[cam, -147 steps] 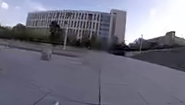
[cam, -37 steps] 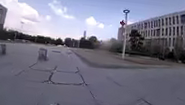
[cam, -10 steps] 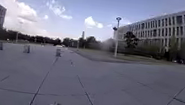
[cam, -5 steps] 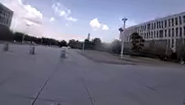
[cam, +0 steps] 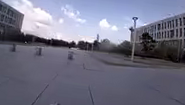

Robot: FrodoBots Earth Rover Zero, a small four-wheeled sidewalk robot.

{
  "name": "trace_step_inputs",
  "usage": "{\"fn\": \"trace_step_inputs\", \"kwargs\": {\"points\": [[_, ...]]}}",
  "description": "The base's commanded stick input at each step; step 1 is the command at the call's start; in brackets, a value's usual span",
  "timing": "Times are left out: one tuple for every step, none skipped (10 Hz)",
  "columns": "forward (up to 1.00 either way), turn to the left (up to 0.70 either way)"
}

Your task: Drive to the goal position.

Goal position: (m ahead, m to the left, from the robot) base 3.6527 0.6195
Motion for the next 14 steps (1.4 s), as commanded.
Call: {"fn": "trace_step_inputs", "kwargs": {"points": [[1.00,0.27],[1.00,0.27],[1.00,0.27],[1.00,0.27],[1.00,0.27],[1.00,0.27],[1.00,0.27],[1.00,0.27],[1.00,0.27],[1.00,0.27],[1.00,0.27],[1.00,0.27],[1.00,0.27],[1.00,0.27]]}}
